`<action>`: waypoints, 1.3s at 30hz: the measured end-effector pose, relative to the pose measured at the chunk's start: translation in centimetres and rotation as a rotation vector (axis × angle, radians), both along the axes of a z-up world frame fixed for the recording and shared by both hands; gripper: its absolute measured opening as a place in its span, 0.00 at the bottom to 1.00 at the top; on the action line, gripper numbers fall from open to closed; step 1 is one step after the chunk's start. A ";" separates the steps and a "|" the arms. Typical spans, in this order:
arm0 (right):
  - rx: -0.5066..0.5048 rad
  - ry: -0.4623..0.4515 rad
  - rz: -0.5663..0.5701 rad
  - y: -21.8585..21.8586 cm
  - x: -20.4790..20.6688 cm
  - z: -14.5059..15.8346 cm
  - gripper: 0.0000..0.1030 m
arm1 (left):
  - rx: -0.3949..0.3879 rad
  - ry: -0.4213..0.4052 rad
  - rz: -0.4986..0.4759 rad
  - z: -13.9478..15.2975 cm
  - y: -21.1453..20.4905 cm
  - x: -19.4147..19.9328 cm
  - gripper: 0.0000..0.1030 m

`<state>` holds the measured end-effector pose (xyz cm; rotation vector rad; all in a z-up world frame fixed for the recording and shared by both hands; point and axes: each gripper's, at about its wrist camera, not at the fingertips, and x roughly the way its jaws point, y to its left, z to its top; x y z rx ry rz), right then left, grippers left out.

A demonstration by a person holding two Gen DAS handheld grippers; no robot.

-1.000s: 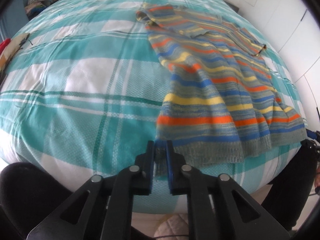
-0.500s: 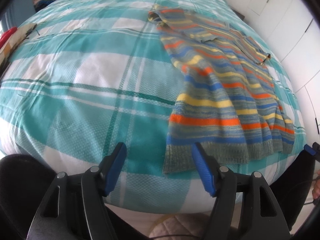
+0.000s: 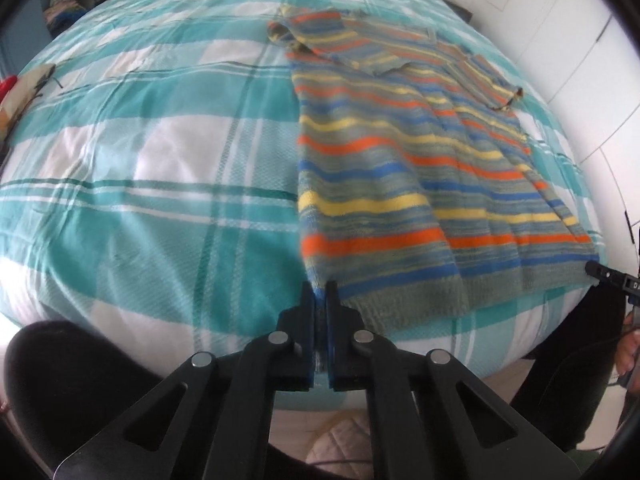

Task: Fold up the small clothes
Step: 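Grasp the sweater hem with the left tool while the right tool grasps the hem too, then pull the held hem taut with both tools, then open both tools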

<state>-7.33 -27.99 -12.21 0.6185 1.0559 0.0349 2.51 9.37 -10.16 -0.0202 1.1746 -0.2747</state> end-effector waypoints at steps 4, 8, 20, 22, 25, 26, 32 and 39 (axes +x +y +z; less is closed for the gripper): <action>0.046 -0.013 0.003 -0.4 -1.7 3.2 0.04 | -0.002 -0.009 0.000 1.5 1.0 -1.1 0.02; 0.004 0.088 -0.017 -0.5 -2.0 1.4 0.04 | 0.086 -0.012 0.003 -0.1 0.3 -1.2 0.02; -0.034 0.145 -0.052 0.5 -2.7 -0.1 0.03 | 0.089 0.007 0.052 0.2 1.5 -2.3 0.01; -0.052 0.165 -0.056 0.5 -2.3 -1.1 0.03 | 0.126 0.046 0.066 -2.1 1.0 -1.4 0.01; -0.041 0.223 -0.074 0.1 -1.5 -4.3 0.03 | 0.160 0.086 0.086 -5.1 0.5 -0.4 0.02; -0.045 0.233 -0.079 0.1 -1.5 -5.2 0.03 | 0.173 0.079 0.087 -5.3 0.3 -0.4 0.02; -0.034 0.219 -0.119 0.0 -1.6 -6.5 0.03 | 0.237 0.027 0.084 -5.3 -0.6 -1.3 0.02; -0.044 0.224 -0.124 0.4 -2.1 -5.7 0.04 | 0.262 0.041 0.088 -4.4 -0.7 -2.4 0.11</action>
